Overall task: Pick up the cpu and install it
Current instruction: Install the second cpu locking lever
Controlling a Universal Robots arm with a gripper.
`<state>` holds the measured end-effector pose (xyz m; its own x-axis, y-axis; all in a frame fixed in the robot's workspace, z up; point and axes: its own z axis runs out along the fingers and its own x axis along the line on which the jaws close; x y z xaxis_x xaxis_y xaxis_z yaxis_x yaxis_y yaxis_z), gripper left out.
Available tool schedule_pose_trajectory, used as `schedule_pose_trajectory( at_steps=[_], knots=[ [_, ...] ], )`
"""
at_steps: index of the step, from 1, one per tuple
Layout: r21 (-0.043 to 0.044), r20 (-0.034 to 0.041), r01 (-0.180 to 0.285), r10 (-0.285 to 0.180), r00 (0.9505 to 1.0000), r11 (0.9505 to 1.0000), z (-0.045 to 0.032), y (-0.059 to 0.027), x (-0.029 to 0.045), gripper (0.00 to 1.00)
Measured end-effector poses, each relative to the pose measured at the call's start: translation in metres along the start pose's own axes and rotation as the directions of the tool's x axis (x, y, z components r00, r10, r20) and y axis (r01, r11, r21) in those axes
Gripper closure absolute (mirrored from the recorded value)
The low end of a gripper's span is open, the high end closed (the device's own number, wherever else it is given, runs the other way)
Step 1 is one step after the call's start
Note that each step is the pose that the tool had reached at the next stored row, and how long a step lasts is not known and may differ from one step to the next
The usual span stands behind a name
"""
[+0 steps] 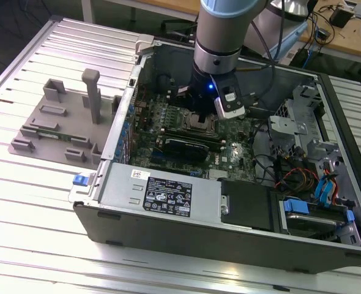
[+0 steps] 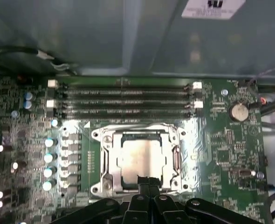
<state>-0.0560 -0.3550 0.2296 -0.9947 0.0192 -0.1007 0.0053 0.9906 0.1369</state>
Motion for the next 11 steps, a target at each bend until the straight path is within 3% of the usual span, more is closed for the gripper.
schedule_pose_trajectory(
  at_steps=[3, 11],
  knots=[
    [0.0049, 0.0001, 0.001, -0.001, 1.0, 1.0, -0.0043, 0.0058, -0.0004, 0.89],
    [0.0066, 0.0, 0.001, -0.001, 1.0, 1.0, -0.0043, 0.0066, -0.0004, 0.89]
  ],
)
